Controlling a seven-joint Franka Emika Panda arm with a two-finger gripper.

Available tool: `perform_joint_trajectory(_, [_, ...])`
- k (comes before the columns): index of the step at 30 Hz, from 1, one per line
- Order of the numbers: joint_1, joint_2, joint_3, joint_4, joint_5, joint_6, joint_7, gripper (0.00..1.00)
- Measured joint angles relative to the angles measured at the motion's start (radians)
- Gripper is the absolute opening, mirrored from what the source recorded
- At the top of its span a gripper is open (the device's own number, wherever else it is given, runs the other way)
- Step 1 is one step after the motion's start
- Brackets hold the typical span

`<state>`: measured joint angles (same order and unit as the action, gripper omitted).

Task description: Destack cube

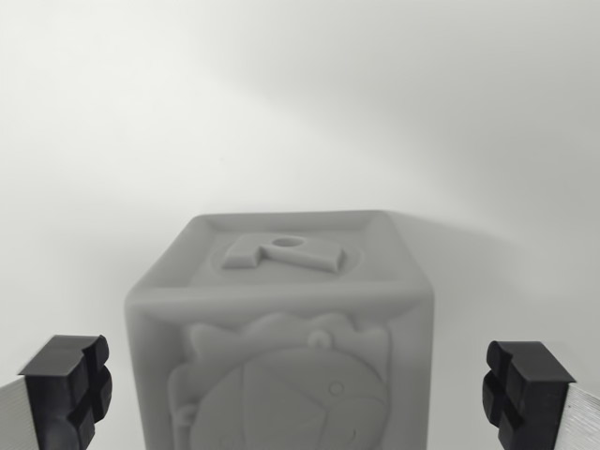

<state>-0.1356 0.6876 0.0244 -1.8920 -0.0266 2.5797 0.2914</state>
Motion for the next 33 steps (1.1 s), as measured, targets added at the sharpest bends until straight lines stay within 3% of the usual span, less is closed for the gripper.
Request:
perform_joint_trajectory(12, [0.000, -0.077, 0.001, -0.021, 0.001, -0.056, 0.000, 1.00])
perform_joint_trajectory(33, [-0.001, -0.246, 0.003, -0.031, 0.005, -0.214, -0.002, 1.00])
